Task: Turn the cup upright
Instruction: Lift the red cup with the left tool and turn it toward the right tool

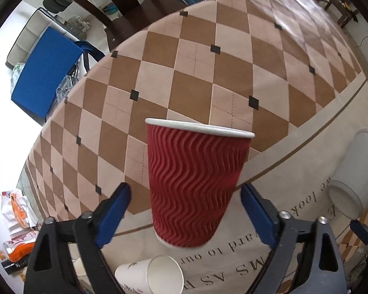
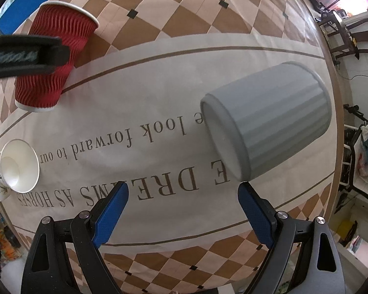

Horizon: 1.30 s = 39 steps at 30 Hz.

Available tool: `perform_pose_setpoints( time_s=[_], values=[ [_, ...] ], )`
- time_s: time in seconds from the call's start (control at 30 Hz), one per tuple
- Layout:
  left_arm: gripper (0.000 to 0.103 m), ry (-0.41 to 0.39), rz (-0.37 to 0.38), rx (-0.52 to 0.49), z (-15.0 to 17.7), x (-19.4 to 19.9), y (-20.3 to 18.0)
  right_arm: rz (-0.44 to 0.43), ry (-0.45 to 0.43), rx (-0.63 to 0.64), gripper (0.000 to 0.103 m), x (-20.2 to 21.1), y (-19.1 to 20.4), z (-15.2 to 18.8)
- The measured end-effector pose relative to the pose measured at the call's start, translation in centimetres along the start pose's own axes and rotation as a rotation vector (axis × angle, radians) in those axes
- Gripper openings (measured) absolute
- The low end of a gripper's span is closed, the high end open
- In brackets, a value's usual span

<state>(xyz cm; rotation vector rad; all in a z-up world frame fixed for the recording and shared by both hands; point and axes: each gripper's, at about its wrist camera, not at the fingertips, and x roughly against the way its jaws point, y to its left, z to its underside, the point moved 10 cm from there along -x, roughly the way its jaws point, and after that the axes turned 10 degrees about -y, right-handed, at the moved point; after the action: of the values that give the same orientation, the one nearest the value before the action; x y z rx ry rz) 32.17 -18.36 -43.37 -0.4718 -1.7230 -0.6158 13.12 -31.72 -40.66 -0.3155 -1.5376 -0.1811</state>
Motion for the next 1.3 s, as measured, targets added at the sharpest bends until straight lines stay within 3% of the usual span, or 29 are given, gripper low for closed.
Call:
perform_pose_setpoints(
  time_s=[0.1, 0.43, 0.8, 1.03, 1.3],
  values=[
    [0.074, 0.014, 0.001, -0.007, 0.1, -0.8, -0.1, 0.004, 0.004, -0.007, 0.092, -0.2, 0.4, 0.6],
    [0.071, -0.051, -0.006, -0.028, -0.2, 0.1, -0.1, 0.022, -0.005, -0.03, 0.092, 0.3, -0.2, 2.7],
    [0.071, -0.111, 0.014, 0.045, 1.5, 4.1, 1.0, 0.035, -0.034, -0.056, 0.092, 2.1, -1.6, 4.7],
    [0.071, -0.147, 0.077, 0.155, 4.6, 8.8, 0.9, 0.044, -0.078, -0.079, 0.092, 3.8, -2.4, 6.4],
    [0.071, -0.183, 0.13, 0.258, 11.2, 14.0, 0.2, 0.068, -0.149, -0.067, 0.092, 6.4, -3.0, 9.2]
  ],
)
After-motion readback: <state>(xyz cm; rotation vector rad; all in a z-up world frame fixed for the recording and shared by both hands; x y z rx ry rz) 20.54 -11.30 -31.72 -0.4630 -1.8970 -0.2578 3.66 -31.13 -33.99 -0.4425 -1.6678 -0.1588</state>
